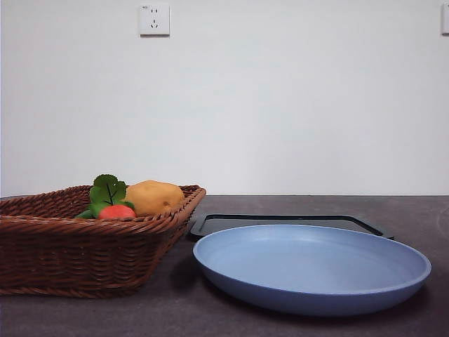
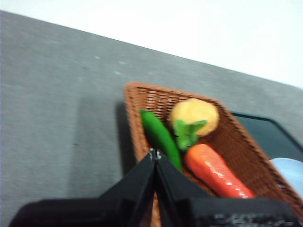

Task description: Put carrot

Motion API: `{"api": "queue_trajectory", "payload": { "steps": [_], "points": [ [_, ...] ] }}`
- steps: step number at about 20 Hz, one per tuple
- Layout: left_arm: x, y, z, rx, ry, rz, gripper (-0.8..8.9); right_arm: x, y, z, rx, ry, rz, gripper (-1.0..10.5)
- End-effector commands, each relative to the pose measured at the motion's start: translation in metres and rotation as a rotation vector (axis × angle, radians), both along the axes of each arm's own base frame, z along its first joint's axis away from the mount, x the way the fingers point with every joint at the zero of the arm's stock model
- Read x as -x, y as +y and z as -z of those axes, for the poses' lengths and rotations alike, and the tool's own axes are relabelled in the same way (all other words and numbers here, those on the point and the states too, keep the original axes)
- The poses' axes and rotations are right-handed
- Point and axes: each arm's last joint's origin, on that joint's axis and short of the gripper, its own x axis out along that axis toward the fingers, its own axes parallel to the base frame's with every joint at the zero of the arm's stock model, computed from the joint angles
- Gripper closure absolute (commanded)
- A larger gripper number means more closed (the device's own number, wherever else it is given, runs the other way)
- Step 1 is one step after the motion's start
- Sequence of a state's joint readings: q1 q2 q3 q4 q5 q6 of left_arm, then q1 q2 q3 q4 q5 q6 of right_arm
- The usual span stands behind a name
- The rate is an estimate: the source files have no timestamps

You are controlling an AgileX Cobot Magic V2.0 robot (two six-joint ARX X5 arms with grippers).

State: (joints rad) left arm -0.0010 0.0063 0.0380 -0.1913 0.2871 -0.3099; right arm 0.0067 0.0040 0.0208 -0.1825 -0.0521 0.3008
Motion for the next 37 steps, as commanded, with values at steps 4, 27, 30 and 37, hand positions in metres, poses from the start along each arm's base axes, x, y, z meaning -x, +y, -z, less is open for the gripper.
{"api": "queue_trajectory", "payload": {
  "steps": [4, 27, 30, 37],
  "points": [
    [0.000, 0.000, -0.004, 0.114, 0.016, -0.017, 8.06, 0.000, 0.002, 0.000, -0.203, 0.018, -0.020, 9.4],
    [-0.079, -0.013, -0.074, 0.077, 0.388, 0.310, 8.07, -0.053, 0.012, -0.070, -0.182, 0.512, -0.359, 9.4],
    [-0.091, -0.024, -0.067, 0.058, 0.481, 0.376, 8.07, -0.067, 0.014, -0.059, -0.209, 0.623, -0.424, 9.4],
    [-0.095, -0.039, -0.068, 0.054, 0.435, 0.481, 6.14, -0.083, 0.019, -0.039, -0.218, 0.737, -0.452, 8.0]
  ]
}}
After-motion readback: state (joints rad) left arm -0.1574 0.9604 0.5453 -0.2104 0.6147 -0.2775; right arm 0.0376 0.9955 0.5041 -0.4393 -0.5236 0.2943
